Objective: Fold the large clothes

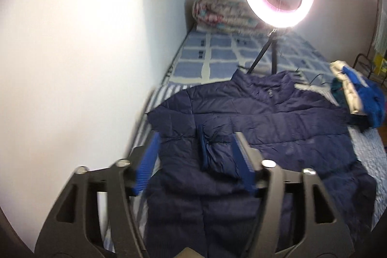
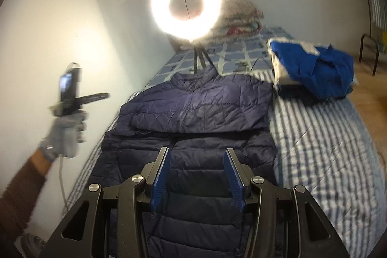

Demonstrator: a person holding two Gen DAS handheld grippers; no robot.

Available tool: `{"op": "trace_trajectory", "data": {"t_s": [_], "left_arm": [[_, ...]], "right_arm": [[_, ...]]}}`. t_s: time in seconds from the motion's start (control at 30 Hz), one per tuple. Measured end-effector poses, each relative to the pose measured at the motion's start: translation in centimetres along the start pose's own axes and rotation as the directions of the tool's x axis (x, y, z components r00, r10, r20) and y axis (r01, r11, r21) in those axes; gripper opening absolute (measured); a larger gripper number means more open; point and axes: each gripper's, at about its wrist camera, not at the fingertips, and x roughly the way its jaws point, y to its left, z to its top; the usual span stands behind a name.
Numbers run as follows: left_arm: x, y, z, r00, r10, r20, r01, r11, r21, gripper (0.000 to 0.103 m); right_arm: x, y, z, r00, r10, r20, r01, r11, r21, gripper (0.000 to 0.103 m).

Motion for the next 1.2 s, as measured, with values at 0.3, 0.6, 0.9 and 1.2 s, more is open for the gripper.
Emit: {"op": "trace_trajectory", "data": {"t_s": [0.3, 0.6, 0.9, 1.2], "left_arm": [[-12.8, 4.2, -5.3, 0.996, -0.086, 0.022, 0.087, 0.992, -0.094, 0.077], [-14.7, 7.5, -16.6, 0.981, -0.103, -0.164, 0.075, 0.983, -0.165, 0.077], [-10.7, 10.2, -25.4, 0.901, -0.235, -0.365, 0.096, 0.928, -0.361, 0.077], [-7.7, 9.9, -29.2, 0.831, -0.312, -0.461, 0.101, 0.899, -0.425, 0.064]], "right_arm": [[-2.3, -0.6, -1.1, 0.998, -0.055, 0.026, 0.057, 0.997, -0.06, 0.055], [-3.2, -4.8, -6.0, 0.986, -0.164, -0.015, 0.161, 0.979, -0.125, 0.07], [-2.2, -10.5, -11.8, 0.965, -0.152, -0.214, 0.153, 0.988, -0.012, 0.07], [-0.1, -10.8, -14.9, 0.935, -0.067, -0.349, 0.086, 0.996, 0.039, 0.065]]}}
